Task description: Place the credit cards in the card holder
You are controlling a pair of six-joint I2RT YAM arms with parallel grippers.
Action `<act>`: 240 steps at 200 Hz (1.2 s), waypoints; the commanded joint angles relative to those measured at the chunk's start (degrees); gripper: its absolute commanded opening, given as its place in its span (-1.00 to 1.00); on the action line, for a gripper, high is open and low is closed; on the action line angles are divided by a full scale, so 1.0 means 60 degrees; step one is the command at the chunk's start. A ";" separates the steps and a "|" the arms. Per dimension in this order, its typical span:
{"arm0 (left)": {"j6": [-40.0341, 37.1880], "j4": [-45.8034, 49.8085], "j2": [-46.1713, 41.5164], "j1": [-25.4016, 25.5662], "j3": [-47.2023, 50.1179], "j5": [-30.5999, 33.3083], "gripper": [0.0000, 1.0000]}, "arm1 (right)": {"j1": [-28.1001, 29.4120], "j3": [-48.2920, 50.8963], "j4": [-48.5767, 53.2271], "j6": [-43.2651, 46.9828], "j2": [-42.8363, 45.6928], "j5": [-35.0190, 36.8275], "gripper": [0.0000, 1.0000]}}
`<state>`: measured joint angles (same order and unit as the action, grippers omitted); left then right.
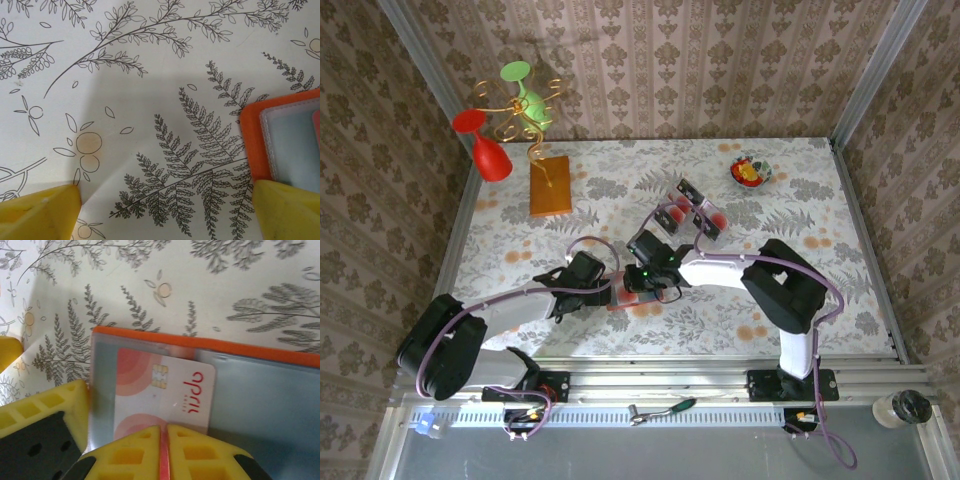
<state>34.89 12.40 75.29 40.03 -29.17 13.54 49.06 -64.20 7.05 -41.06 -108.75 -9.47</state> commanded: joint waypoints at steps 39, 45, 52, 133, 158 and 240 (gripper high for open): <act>-0.0079 -0.0141 0.0151 -0.0080 0.0093 -0.0167 0.81 | 0.0002 -0.0277 0.0517 0.0105 0.0349 0.0231 -0.73; -0.0074 -0.0134 0.0141 -0.0068 0.0089 -0.0176 0.81 | -0.0056 -0.0211 0.0537 0.0133 0.0471 0.0304 -0.73; -0.0074 -0.0137 0.0129 -0.0068 0.0086 -0.0177 0.81 | -0.0137 -0.0169 0.0575 0.0141 0.0580 0.0352 -0.73; -0.0076 -0.0141 0.0108 -0.0079 0.0115 -0.0167 0.81 | -0.0387 -0.0042 0.0965 0.0387 0.0416 0.0495 -0.74; -0.0070 -0.0148 0.0109 -0.0072 0.0101 -0.0171 0.81 | -0.0391 -0.0024 0.0909 0.0361 0.0284 0.0466 -0.74; -0.0074 -0.0222 0.0108 -0.0079 0.0112 -0.0191 0.80 | -0.0273 -0.0228 0.0814 0.0297 -0.0160 0.0214 -0.76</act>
<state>34.89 12.38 75.29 40.03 -29.17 13.52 46.76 -64.97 10.96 -39.55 -108.12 -7.79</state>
